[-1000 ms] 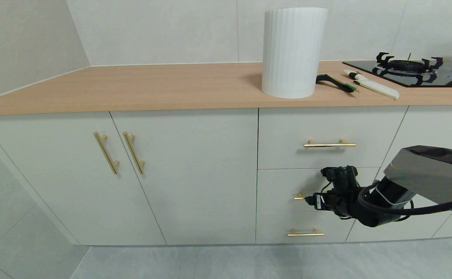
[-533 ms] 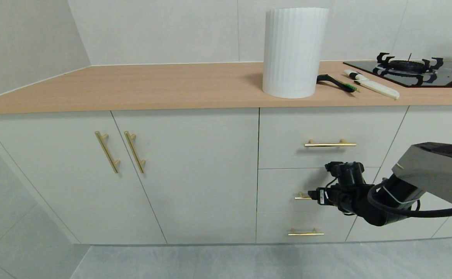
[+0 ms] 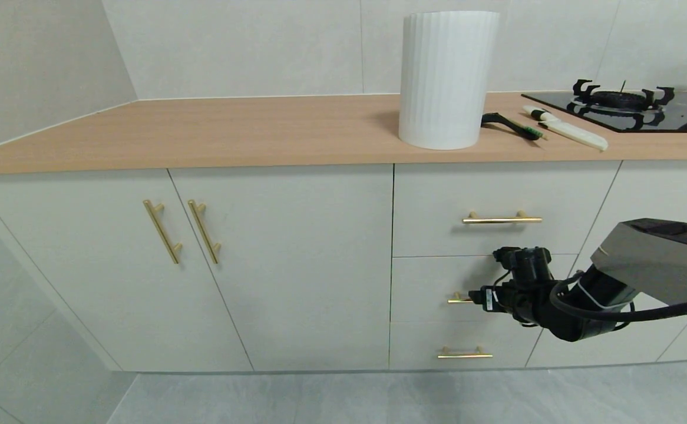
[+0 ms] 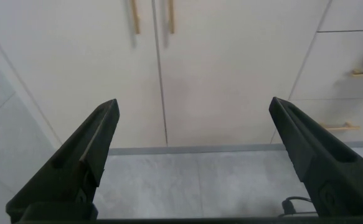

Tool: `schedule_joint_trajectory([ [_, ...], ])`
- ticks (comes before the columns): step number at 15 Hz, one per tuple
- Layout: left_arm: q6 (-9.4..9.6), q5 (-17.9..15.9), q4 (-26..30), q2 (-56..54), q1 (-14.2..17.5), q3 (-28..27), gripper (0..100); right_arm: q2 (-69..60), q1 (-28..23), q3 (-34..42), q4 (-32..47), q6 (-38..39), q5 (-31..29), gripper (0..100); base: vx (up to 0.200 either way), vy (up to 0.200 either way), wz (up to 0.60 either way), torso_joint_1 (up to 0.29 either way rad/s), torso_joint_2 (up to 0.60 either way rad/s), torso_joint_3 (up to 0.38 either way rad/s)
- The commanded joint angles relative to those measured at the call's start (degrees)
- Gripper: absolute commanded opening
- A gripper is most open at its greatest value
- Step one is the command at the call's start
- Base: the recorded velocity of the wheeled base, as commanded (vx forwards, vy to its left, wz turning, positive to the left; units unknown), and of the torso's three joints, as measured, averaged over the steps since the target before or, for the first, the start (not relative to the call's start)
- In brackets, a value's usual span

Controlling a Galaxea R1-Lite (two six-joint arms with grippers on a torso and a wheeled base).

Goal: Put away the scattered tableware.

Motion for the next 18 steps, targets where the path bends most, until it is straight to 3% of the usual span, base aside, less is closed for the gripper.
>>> schedule_joint_trajectory([
  [1, -0.01, -0.02, 0.01, 0.07, -0.02, 0.01, 100, 2.52, 0.00, -1.32, 0.15, -0.17, 0.01, 100, 0.000, 0.000, 0.00, 0.000, 0.00, 0.000],
  [5, -0.01, -0.02, 0.01, 0.07, -0.02, 0.01, 100, 4.36, 0.00, -2.11, 0.77, -1.75, -0.08, 100, 0.000, 0.000, 0.00, 0.000, 0.00, 0.000],
  [11, -0.01, 0.07, 0.01, 0.07, -0.02, 0.01, 100, 4.27, 0.35, -3.69, 10.00, -3.15, 0.01, 100, 0.000, 0.000, 0.00, 0.000, 0.00, 0.000],
  [18, -0.01, 0.07, 0.01, 0.07, -0.02, 0.01, 100, 5.59, 0.62, -3.87, 11.58, -3.24, 0.01, 100, 0.000, 0.000, 0.00, 0.000, 0.00, 0.000],
])
